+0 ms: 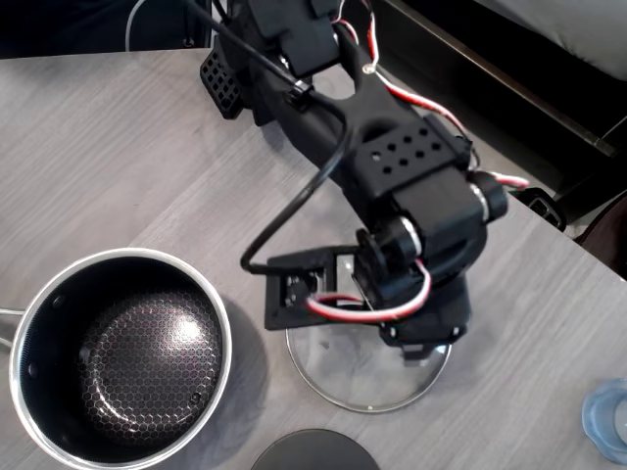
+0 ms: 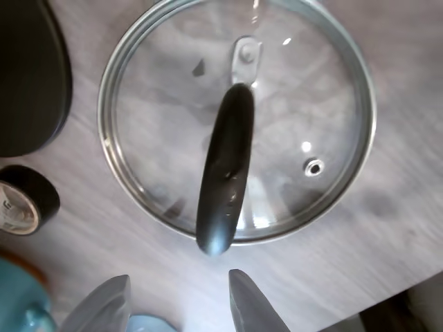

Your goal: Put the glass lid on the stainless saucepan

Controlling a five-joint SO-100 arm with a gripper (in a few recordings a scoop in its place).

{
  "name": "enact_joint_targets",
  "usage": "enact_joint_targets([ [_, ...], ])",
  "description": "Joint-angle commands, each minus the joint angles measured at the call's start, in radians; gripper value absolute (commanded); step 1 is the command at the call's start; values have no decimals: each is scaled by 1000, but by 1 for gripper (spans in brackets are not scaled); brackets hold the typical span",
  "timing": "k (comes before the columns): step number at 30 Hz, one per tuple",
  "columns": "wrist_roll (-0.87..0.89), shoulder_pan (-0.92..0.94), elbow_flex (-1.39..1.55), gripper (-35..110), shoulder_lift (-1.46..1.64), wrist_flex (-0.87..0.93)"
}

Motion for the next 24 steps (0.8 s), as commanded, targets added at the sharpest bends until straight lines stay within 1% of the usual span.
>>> enact_joint_targets([
  [1,11,-8,-12,17,21,23],
  [10,9,-5,107,17,55,25],
  [22,-5,54,143,17,44,23],
  [23,-6,60,143,16,41,23],
  [24,-8,64,143,11,38,21],
])
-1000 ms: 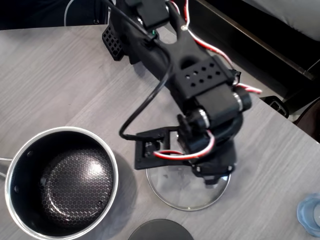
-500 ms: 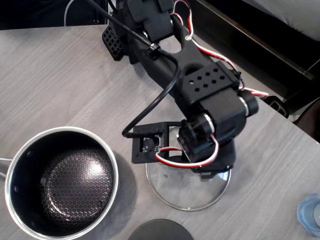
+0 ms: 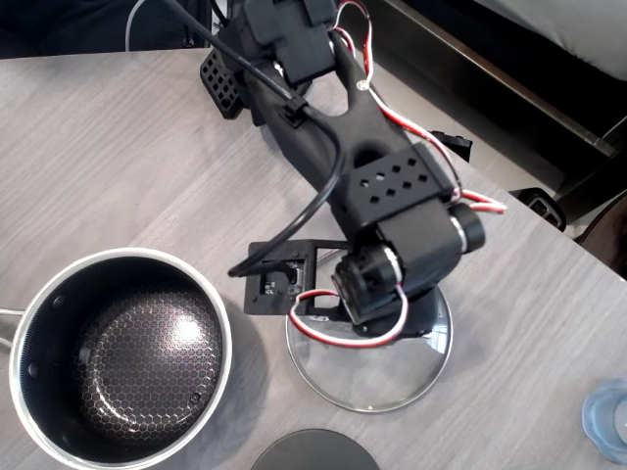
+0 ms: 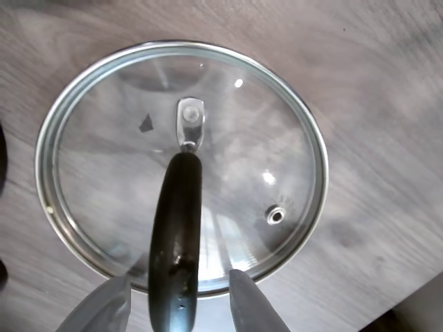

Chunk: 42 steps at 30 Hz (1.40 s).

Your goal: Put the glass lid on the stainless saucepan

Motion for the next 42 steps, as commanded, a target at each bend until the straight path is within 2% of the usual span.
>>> enact_joint_targets([
  [1,-12,17,2,5,34,5],
  [2,-12,17,2,0,31,5],
  [17,-15,14,-8,0,25,2],
  [32,-51,-23,-75,0,252,-5],
  [42,-97,81,-212,0,391,-5],
])
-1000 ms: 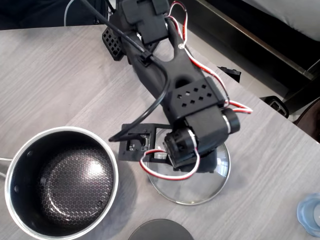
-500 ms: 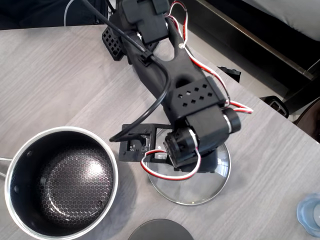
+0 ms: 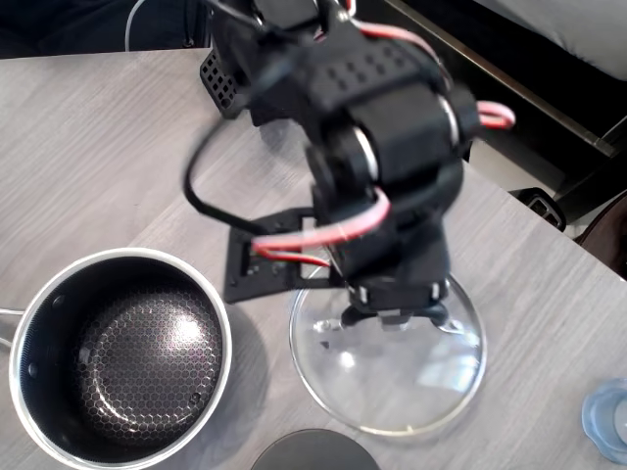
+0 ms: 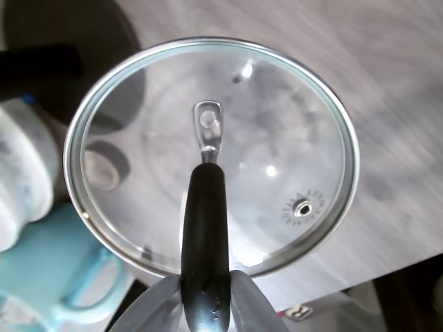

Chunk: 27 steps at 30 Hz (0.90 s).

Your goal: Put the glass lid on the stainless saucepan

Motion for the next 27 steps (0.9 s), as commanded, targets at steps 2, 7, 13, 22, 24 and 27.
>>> enact_joint_targets([
  [2,-20,94,-138,0,132,-9],
  [7,-54,190,-164,0,175,-11],
  [13,-77,290,-164,0,207,-9],
  [22,-114,492,-163,0,229,-15],
  [24,-120,526,-160,0,221,-12],
  [27,-126,574,-158,0,206,-12],
])
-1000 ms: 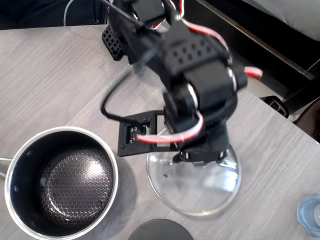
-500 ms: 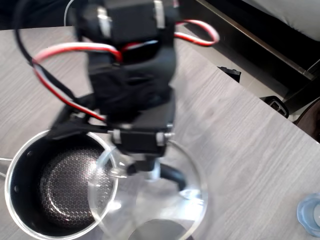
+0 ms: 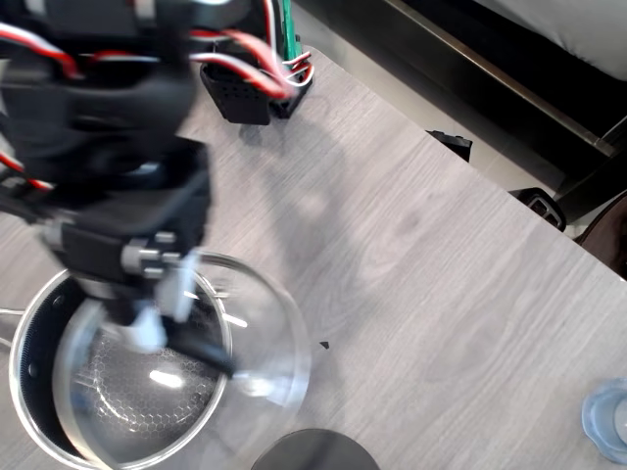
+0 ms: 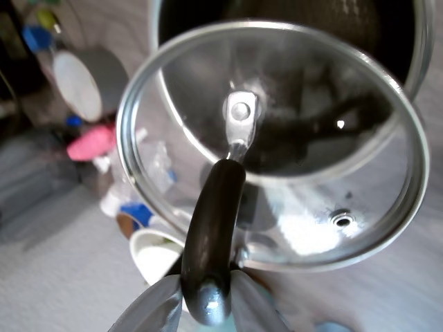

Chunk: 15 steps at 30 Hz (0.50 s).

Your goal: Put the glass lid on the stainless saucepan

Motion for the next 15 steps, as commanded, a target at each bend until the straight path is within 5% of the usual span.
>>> enact_joint_targets([
  [1,-12,57,-60,0,54,-11],
  [15,-28,132,-3,0,-5,-2],
])
